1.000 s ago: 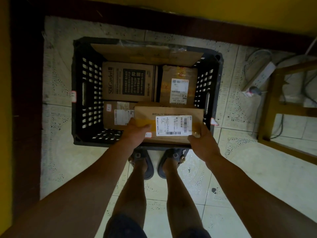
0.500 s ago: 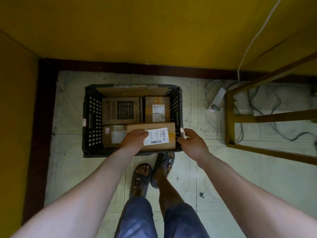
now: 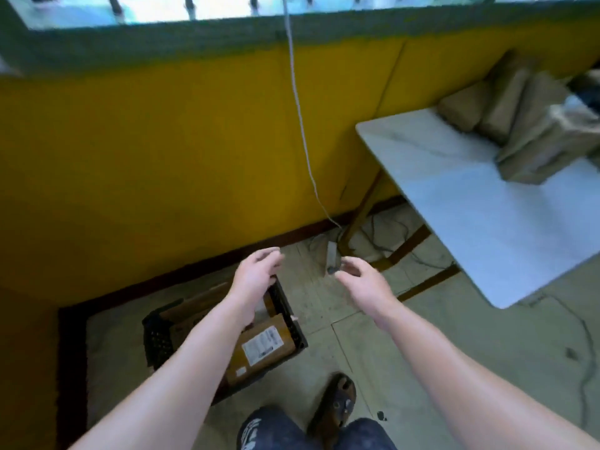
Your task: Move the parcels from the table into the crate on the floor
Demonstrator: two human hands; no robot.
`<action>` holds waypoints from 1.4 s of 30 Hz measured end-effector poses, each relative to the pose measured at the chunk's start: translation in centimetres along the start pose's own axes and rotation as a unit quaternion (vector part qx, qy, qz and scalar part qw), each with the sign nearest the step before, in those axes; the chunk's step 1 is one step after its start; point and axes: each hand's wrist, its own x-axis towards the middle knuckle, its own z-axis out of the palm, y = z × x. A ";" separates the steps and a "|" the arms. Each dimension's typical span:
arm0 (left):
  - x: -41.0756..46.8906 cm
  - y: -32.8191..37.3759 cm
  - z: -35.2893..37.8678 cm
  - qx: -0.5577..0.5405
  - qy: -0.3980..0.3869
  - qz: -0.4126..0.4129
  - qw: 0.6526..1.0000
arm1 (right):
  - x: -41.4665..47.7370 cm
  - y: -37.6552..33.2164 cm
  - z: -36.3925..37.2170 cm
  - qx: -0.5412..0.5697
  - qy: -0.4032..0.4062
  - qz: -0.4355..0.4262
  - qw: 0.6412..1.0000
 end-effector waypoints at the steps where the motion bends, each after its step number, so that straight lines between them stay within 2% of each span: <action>1: -0.4 1.3 1.4 0.007 -0.015 0.017 1.000 | -0.5 -0.3 -1.7 0.012 0.013 -0.010 1.000; 8: -2.5 7.9 14.3 0.051 -0.137 0.094 0.985 | -2.9 2.1 -14.6 0.119 0.117 -0.038 0.985; 20: -6.8 11.3 44.1 0.059 -0.233 0.091 0.966 | -0.9 16.7 -39.9 0.202 0.228 -0.041 0.951; 30: -5.9 12.5 62.2 0.073 -0.268 0.098 0.956 | 2.8 23.2 -53.3 0.227 0.237 -0.038 0.944; 36: -0.4 13.9 71.4 0.066 -0.272 0.085 0.956 | 9.6 26.3 -60.3 0.233 0.228 -0.023 0.945; 42: 7.8 17.9 82.6 0.036 -0.264 0.061 0.962 | 19.3 27.4 -70.2 0.204 0.216 0.002 0.955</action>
